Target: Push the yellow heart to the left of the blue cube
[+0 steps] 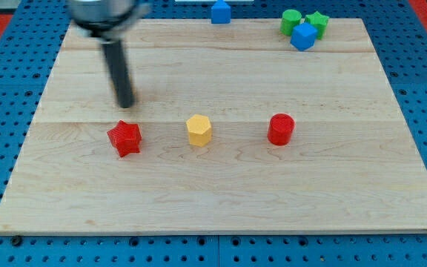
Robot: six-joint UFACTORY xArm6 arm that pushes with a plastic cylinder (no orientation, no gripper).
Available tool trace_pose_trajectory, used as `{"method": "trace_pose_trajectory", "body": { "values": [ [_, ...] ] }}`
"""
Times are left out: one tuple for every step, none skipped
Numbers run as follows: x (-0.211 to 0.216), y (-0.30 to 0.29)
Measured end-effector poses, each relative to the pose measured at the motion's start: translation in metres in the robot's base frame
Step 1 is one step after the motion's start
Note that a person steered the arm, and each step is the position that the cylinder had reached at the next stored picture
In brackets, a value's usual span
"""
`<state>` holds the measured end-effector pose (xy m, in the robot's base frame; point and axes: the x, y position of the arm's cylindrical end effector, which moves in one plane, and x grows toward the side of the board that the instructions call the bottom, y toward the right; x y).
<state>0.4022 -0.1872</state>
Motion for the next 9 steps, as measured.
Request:
{"method": "trace_pose_trajectory", "body": {
  "values": [
    [-0.073, 0.008],
    [-0.150, 0.047],
    [-0.132, 0.075],
    [-0.118, -0.045],
    [-0.080, -0.016],
    [-0.113, 0.111],
    [-0.112, 0.130],
    [-0.080, 0.071],
    [-0.070, 0.165]
  ]
}}
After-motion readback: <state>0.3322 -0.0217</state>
